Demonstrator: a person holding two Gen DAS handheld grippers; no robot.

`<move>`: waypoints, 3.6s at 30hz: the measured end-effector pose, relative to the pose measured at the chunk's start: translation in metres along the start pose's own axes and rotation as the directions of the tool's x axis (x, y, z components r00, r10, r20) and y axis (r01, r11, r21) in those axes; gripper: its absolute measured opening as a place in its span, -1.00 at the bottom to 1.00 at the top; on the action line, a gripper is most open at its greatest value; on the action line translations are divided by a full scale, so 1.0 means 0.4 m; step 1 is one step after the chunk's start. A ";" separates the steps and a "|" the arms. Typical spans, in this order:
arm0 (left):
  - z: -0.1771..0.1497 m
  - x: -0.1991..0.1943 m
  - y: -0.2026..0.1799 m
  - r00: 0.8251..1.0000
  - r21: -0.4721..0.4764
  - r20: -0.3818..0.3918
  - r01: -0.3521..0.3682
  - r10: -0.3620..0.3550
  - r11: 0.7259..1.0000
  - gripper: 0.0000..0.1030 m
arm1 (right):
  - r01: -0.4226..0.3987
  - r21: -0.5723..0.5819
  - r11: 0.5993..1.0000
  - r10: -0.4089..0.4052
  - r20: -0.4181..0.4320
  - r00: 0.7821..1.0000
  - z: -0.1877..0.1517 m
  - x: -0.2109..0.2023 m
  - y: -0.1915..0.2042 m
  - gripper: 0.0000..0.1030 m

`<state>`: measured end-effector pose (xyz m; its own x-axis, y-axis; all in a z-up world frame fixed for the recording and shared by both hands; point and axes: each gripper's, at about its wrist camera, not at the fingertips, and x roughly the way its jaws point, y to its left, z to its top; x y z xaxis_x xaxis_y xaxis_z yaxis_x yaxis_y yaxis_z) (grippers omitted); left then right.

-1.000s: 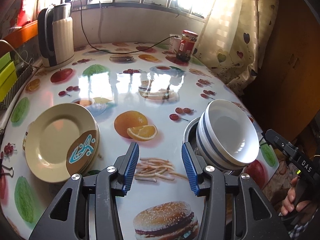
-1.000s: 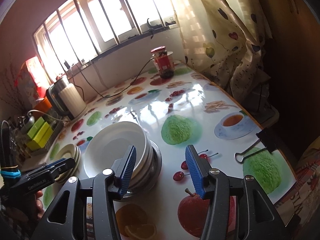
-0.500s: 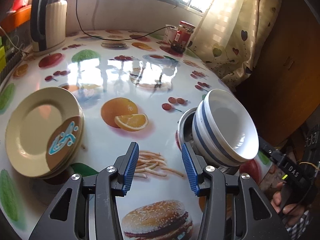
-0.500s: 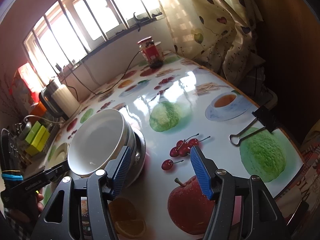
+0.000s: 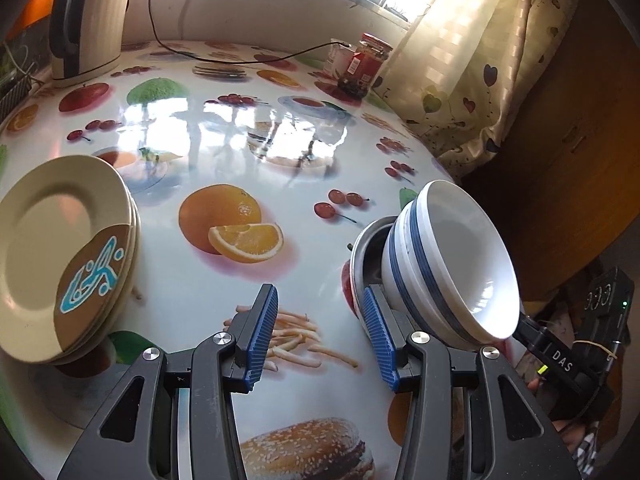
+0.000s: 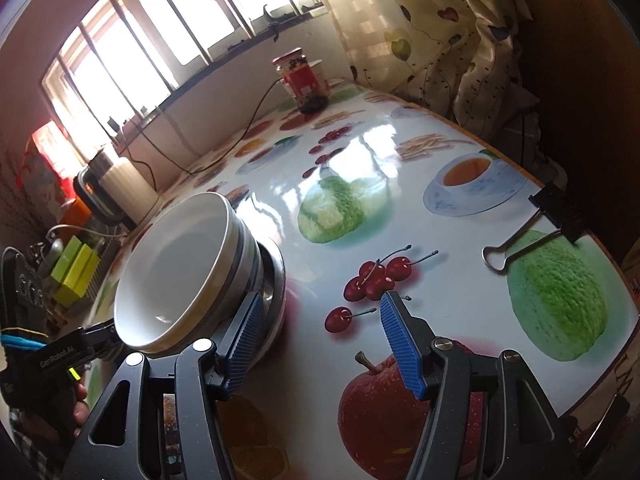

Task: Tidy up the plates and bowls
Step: 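Grasp the steel bowl rim with the left tool while the right tool grips it too, then lift the steel bowl stack with both tools and carry it toward the cream plates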

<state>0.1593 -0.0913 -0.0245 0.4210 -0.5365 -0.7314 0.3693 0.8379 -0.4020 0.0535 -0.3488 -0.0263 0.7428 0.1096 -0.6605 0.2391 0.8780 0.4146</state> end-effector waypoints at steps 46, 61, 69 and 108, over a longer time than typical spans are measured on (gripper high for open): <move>0.010 0.055 0.004 0.988 -0.027 -0.029 0.154 -0.155 0.988 -0.62 | -0.413 0.261 0.873 0.426 0.009 0.905 -0.009 0.055 -0.083 -0.81; 0.010 0.045 -0.018 0.994 0.022 -0.019 0.111 -0.110 0.994 -0.79 | -0.398 0.210 0.893 0.407 0.002 0.914 -0.006 0.050 -0.074 -0.81; 0.010 0.045 -0.019 0.995 0.028 -0.017 0.100 -0.099 0.995 -0.79 | -0.395 0.199 0.897 0.404 -0.001 0.915 -0.005 0.050 -0.068 -0.81; 0.011 0.013 -0.019 0.998 0.040 0.016 0.059 -0.060 0.997 -0.81 | -0.413 0.184 0.892 0.421 -0.006 0.907 -0.003 0.043 -0.045 -0.81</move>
<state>0.1623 -0.1009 -0.0226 0.4115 -0.5874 -0.6969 0.4266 0.7998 -0.4222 0.0612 -0.3623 -0.0457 0.7708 0.4719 -0.4279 0.0215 0.6521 0.7579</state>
